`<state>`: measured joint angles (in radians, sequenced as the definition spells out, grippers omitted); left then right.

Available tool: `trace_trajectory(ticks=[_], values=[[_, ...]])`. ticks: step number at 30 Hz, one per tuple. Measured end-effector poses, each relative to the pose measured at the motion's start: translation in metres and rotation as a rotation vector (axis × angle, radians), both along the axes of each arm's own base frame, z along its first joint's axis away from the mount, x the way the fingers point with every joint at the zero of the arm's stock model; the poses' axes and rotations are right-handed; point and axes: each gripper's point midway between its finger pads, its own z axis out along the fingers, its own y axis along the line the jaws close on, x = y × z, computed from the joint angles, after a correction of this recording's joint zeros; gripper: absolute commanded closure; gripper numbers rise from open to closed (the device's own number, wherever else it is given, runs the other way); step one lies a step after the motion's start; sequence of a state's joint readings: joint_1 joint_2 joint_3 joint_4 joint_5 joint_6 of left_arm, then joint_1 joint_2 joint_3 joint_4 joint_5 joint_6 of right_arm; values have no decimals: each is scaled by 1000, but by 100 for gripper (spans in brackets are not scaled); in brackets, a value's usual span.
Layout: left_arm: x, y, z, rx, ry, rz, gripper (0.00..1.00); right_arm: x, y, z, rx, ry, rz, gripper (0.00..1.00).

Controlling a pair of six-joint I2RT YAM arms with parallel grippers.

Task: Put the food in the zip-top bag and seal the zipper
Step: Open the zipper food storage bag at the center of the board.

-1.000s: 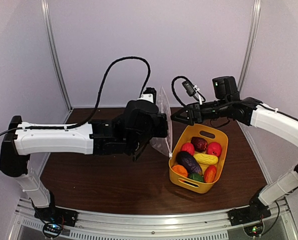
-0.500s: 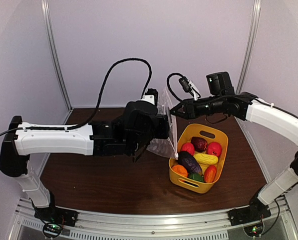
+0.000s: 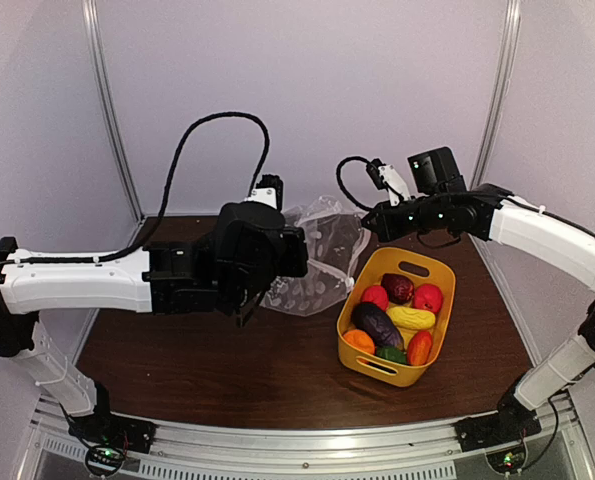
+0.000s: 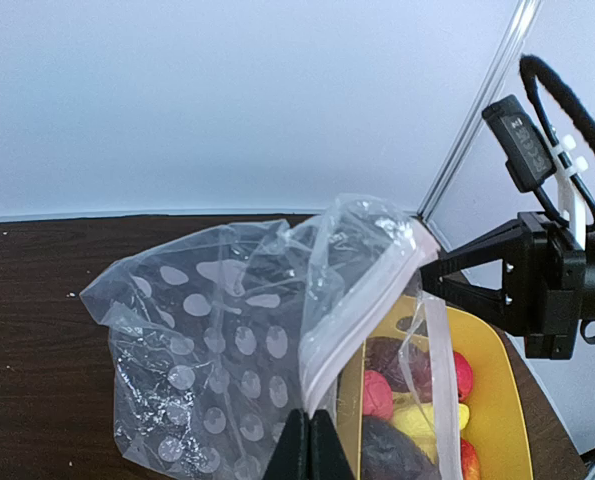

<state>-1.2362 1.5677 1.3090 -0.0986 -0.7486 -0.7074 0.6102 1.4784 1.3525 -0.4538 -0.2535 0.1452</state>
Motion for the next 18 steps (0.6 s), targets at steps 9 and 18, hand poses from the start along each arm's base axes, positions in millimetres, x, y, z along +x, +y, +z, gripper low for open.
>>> trace_trajectory(ticks=[9, 18], values=[[-7, 11, 5, 49, -16, -35, 100, -2, 1, 1, -35, -33, 35, 99], [-13, 18, -2, 242, -28, -102, 100, -42, 9, 32, 29, -72, 242, 50]])
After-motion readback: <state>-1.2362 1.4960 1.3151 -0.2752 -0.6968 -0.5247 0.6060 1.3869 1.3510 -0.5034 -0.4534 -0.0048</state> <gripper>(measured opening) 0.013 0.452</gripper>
